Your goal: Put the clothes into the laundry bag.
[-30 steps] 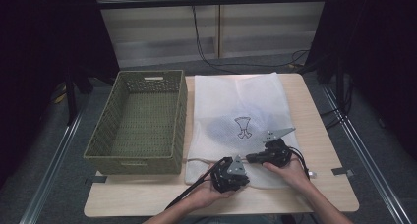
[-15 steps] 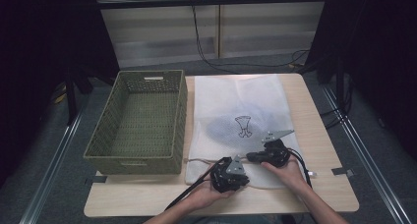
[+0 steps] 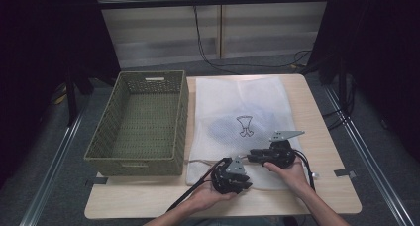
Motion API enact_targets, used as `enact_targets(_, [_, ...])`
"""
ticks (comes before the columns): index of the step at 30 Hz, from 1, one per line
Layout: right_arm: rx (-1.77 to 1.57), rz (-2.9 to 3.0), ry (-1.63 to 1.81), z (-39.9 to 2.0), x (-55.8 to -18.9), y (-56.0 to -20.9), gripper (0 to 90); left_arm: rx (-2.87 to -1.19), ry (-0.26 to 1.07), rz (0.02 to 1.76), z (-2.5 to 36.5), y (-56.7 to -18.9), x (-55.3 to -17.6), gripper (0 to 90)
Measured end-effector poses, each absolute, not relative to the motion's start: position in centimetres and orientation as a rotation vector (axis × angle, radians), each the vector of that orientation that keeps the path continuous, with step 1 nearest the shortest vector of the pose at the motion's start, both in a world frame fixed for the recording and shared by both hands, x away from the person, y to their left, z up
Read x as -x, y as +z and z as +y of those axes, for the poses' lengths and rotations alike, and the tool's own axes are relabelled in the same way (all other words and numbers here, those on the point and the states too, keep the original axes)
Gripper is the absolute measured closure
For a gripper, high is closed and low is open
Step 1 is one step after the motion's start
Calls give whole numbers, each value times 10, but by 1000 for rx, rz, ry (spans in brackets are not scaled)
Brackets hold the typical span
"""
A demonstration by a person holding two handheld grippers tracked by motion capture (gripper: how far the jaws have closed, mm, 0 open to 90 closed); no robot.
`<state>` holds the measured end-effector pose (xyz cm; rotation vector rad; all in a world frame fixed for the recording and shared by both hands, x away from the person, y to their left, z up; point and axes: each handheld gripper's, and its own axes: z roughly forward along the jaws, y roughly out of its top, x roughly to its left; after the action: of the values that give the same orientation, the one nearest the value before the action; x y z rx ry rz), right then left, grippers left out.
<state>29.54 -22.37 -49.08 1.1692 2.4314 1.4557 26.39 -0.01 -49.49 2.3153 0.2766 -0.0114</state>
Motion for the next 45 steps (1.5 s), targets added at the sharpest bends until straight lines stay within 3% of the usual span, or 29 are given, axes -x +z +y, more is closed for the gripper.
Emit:
enact_targets(6, [-1168,2356,1538,-236,-290,-478,579,-2213,17,343,8,-479,-266,626])
enact_targets(15, [-1176,2232,1573,-248,-286,-458,377,-2156,87,420,36,-451,-269,336])
enact_targets(19, [-1157,2209,1577,-248,-281,-451,322,-2125,125,456,57,-436,-269,262])
enact_targets(28, [-1157,2171,1615,-255,-261,-441,291,-2061,188,541,101,-419,-264,167])
enact_targets(33, [-1164,2164,1627,-266,-245,-442,355,-2011,202,605,126,-413,-260,93])
enact_targets(39, [-1208,2106,1620,-282,-235,-443,355,-1956,306,678,160,-406,-252,117])
enact_targets(45, [-1285,2046,1564,-300,-223,-447,266,-1876,342,749,193,-402,-243,119])
